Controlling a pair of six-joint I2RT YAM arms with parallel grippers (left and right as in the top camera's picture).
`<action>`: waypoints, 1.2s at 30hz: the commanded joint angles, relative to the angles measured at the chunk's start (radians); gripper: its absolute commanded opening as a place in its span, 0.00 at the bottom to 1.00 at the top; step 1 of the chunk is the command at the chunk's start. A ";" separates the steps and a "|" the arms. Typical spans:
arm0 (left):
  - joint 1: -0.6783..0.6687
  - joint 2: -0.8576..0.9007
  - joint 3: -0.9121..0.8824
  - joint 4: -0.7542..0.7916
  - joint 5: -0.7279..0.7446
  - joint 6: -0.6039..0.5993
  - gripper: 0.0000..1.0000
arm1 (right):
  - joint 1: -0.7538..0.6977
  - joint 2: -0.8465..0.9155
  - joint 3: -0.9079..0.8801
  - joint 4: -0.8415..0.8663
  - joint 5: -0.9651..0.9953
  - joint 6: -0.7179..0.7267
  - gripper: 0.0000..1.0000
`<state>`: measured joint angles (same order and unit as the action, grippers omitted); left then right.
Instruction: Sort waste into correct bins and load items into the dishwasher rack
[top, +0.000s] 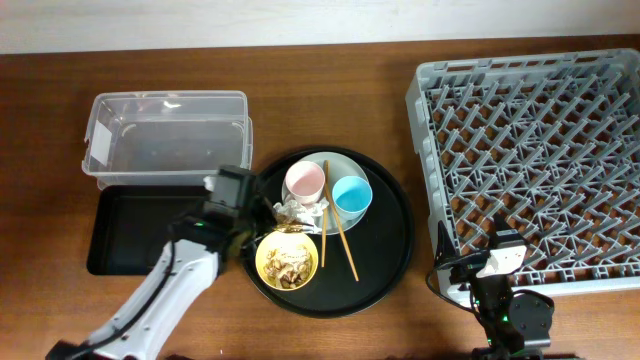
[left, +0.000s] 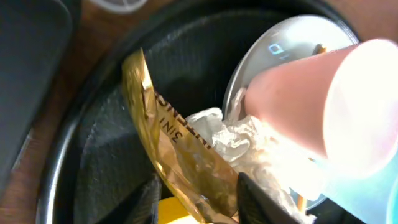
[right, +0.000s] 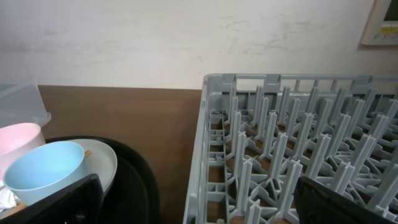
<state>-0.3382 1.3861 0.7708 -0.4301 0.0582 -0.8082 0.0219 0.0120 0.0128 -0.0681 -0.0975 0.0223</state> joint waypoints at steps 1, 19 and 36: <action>-0.013 0.043 0.012 0.010 -0.066 -0.044 0.34 | 0.003 -0.006 -0.007 -0.001 0.002 0.002 0.99; -0.010 -0.034 0.101 0.009 -0.076 -0.027 0.01 | 0.003 -0.006 -0.007 -0.001 0.002 0.002 0.99; 0.061 -0.038 0.212 -0.058 -0.053 0.133 0.40 | 0.003 -0.006 -0.007 -0.001 0.002 0.002 0.99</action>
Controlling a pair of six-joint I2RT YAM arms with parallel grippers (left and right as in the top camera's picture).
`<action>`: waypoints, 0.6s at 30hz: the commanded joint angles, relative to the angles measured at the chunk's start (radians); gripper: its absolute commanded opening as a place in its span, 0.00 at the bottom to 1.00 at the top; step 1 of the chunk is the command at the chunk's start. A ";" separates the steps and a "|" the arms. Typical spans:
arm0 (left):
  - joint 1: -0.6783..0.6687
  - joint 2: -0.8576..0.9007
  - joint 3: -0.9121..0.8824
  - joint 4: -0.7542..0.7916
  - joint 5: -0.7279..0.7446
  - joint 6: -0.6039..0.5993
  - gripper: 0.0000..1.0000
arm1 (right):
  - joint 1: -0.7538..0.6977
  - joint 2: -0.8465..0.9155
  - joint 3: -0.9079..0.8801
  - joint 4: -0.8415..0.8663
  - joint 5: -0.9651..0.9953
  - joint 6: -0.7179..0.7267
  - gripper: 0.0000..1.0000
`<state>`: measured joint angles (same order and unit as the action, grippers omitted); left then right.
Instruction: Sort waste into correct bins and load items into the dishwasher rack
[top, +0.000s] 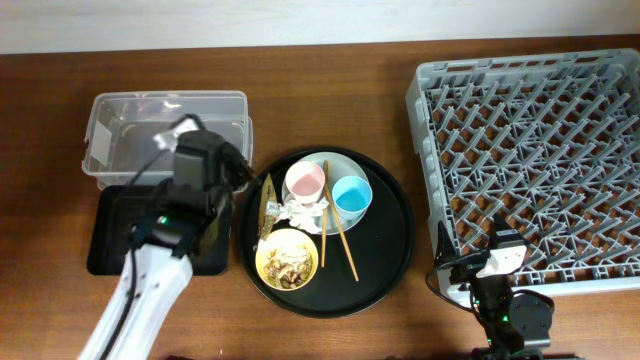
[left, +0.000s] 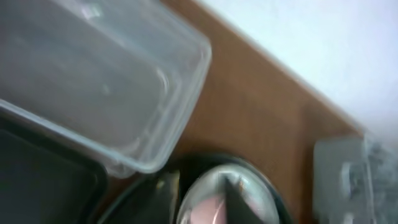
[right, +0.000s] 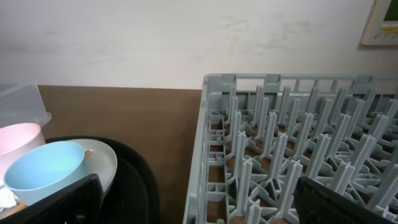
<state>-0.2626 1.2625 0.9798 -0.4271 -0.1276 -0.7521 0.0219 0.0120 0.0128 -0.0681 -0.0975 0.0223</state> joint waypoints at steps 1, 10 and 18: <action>-0.021 0.109 0.003 -0.084 0.134 0.087 0.40 | 0.003 -0.006 -0.007 -0.001 0.002 0.002 0.99; -0.073 0.278 0.003 -0.208 0.130 0.280 0.42 | 0.003 -0.006 -0.007 -0.001 0.002 0.002 0.99; -0.077 0.408 0.001 -0.210 0.114 0.280 0.42 | 0.003 -0.006 -0.007 -0.001 0.002 0.002 0.99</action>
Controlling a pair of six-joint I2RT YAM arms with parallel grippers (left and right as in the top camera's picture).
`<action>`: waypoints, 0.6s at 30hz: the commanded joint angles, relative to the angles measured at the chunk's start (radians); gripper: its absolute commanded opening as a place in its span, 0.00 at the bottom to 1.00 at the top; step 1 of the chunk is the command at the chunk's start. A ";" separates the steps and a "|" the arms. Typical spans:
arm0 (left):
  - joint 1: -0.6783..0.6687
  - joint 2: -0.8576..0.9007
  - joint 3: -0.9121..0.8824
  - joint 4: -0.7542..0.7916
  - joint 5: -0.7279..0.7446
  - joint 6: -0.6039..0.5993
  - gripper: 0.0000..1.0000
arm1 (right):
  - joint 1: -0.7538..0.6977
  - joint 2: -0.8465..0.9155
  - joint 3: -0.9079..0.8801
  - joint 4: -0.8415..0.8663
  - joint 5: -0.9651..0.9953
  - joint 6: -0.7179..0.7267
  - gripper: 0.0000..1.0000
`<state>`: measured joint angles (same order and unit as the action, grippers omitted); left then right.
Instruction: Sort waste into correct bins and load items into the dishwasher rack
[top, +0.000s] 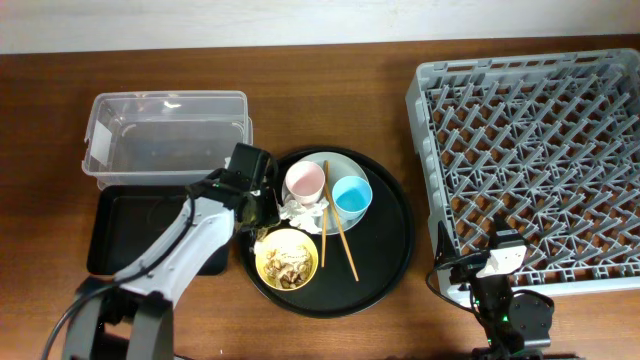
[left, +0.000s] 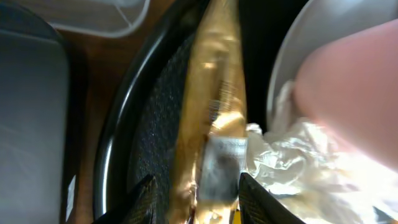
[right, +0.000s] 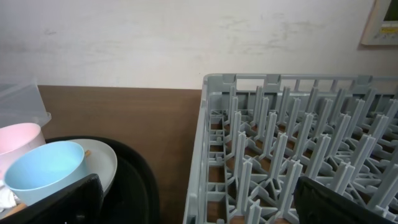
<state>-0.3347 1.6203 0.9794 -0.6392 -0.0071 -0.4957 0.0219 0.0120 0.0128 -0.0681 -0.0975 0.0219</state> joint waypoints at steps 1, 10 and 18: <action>-0.006 0.059 0.002 0.002 -0.007 0.024 0.42 | 0.003 -0.006 -0.007 -0.001 0.002 0.002 0.99; -0.005 0.062 0.006 0.002 -0.042 0.023 0.15 | 0.003 -0.006 -0.007 -0.001 0.002 0.002 0.98; -0.008 0.063 0.003 0.005 -0.042 0.042 0.36 | 0.003 -0.006 -0.007 -0.001 0.002 0.002 0.99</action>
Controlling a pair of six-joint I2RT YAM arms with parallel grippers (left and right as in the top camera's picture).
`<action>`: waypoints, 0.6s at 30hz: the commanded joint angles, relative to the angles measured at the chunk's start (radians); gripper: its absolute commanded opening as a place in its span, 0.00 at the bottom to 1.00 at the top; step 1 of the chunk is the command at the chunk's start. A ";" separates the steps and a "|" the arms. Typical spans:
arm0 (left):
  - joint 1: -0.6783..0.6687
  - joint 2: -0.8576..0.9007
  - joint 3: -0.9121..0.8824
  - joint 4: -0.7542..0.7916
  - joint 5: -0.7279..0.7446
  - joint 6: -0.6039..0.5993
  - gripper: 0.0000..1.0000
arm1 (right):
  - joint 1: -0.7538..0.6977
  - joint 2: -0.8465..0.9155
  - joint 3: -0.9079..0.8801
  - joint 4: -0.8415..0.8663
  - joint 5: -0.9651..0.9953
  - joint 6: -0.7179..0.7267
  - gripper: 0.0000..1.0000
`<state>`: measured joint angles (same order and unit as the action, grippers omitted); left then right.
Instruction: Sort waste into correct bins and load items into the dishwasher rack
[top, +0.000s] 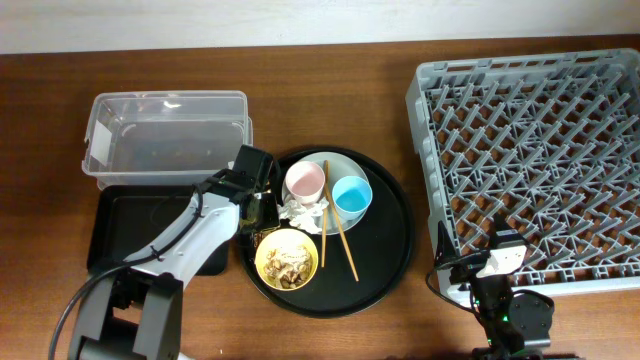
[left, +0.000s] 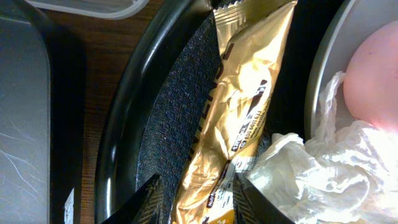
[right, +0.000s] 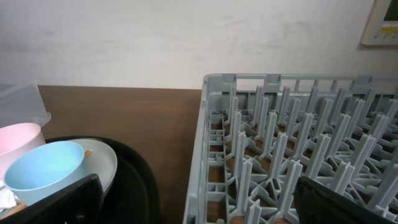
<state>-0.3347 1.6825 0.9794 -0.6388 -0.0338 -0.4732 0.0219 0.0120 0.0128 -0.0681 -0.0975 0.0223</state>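
Note:
A gold snack wrapper (left: 242, 118) lies flat on the left side of the round black tray (top: 385, 250). My left gripper (left: 199, 208) is open low over it, one finger on each side of the wrapper's near end. In the overhead view the left gripper (top: 258, 205) covers most of the wrapper. Crumpled white tissue (left: 311, 168) lies beside it against the pink cup (top: 304, 181). The blue cup (top: 351, 194), wooden chopsticks (top: 338, 225) and white plate (top: 340, 165) share the tray with a yellow bowl (top: 287, 260) of food scraps. My right gripper (right: 202, 211) is open beside the grey rack (top: 540, 150).
A clear plastic bin (top: 165, 145) stands at the back left, with a flat black bin (top: 130, 230) in front of it; both touch the tray's left edge. The rack fills the right side of the table.
The left gripper has shifted slightly along the wrapper and its view is sharp now; the wrapper still lies on the tray between the open fingers. The right arm has not moved.
At first the left gripper was down at the gold wrapper on the tray's left side. Then it was up over the corner of the black bin while the wrapper lay on the tray. It was then back over the wrapper, and now straddles it.

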 joint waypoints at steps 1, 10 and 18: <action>-0.013 0.001 -0.001 0.010 -0.015 0.019 0.36 | 0.003 -0.006 -0.007 -0.001 0.002 0.002 0.99; -0.025 0.004 -0.048 0.066 -0.079 0.019 0.17 | 0.003 -0.006 -0.007 -0.001 0.002 0.002 0.99; -0.025 -0.012 -0.027 0.057 -0.080 0.019 0.00 | 0.003 -0.006 -0.007 -0.001 0.002 0.002 0.99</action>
<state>-0.3580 1.6825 0.9424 -0.5785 -0.0952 -0.4603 0.0219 0.0120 0.0128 -0.0681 -0.0975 0.0223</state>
